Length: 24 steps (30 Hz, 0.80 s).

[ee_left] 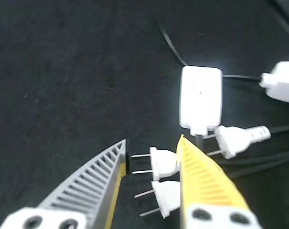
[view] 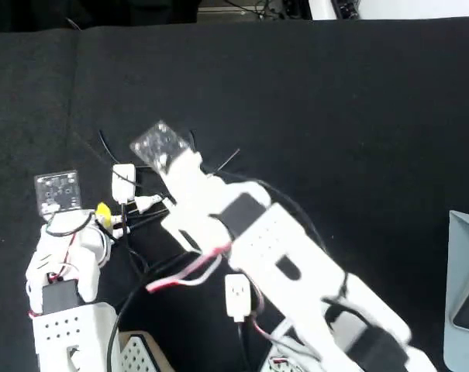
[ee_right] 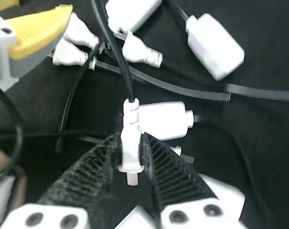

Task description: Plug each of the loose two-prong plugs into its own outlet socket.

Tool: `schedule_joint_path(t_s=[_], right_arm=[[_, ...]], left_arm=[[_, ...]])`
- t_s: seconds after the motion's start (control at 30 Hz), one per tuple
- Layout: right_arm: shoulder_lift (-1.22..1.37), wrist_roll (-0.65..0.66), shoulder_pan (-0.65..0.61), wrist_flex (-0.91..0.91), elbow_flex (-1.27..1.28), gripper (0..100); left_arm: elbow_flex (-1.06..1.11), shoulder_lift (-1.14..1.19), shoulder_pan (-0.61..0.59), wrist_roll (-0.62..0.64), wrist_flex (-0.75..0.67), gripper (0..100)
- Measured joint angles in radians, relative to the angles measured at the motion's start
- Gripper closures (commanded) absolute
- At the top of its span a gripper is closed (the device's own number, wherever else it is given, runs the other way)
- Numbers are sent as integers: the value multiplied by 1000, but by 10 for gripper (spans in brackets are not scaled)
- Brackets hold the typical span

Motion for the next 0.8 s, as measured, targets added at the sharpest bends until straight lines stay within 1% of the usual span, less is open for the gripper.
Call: schedule_joint_path(t_s=[0.07,0.13,0.27,0.37,0.5,0.6,0.7,0.8], right_arm=[[-83,60,0,-150,149,987],[-161,84,0,-319,299,987],[-276,97,0,-629,568,987],[-302,98,0,-787,690,987],[-302,81,0,-957,792,987],[-302,51,0,-1039,821,987],[-316,17,0,-1071,822,987],[-371,-11,0,-1074,822,987]], left_arm=[[0,0,-31,21,0,827],[-5,0,-55,44,0,827],[-28,0,-89,75,0,827],[-29,0,-94,83,0,827],[-31,0,-94,87,0,823],[-31,0,-80,87,0,823],[-31,0,-32,87,-34,822],[-2,0,12,87,-120,822]])
